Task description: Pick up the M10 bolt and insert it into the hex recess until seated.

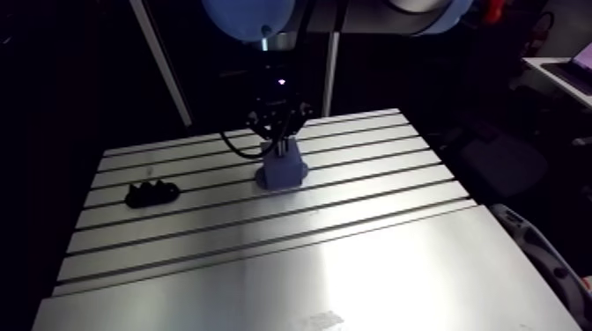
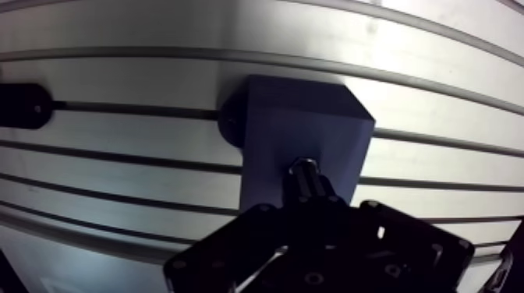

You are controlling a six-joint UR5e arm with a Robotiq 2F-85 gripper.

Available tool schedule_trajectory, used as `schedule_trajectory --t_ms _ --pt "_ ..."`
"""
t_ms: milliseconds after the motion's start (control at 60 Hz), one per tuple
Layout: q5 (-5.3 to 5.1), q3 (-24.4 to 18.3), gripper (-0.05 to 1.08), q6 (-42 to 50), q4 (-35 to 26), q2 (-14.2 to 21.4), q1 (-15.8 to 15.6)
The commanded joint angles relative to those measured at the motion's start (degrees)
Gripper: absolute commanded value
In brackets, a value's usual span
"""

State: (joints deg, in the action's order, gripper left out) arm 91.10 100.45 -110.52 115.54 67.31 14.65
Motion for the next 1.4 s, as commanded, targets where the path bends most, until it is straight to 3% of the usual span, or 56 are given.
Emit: schedule_trajectory --t_ms 17,950,983,1000,1017,1050,1067,1083,1150,1400 --pt "0.0 0.05 1.08 -0.01 0.0 -0.3 0.03" --pt "-0.01 -1.34 1.06 -0.98 -1.05 1.81 -0.25" --pt "0.0 -1.35 1.0 -0.98 -1.05 1.88 -0.24" --pt "0.0 -1.35 0.84 -0.98 -1.05 1.97 -0.24" --pt "0.0 -1.35 0.84 -0.98 -1.05 1.97 -0.24" --pt "0.09 -1.42 0.29 -0.98 -1.69 2.14 -0.31" --pt "0.09 -1.42 0.29 -0.98 -1.69 2.14 -0.31" --pt "0.01 -1.51 0.07 -0.98 -2.34 2.31 -0.32" --pt "-0.32 -1.52 0.0 -0.98 -3.28 2.41 -0.32" --pt "-0.1 -2.28 0.0 -0.9 -4.15 3.45 -0.49"
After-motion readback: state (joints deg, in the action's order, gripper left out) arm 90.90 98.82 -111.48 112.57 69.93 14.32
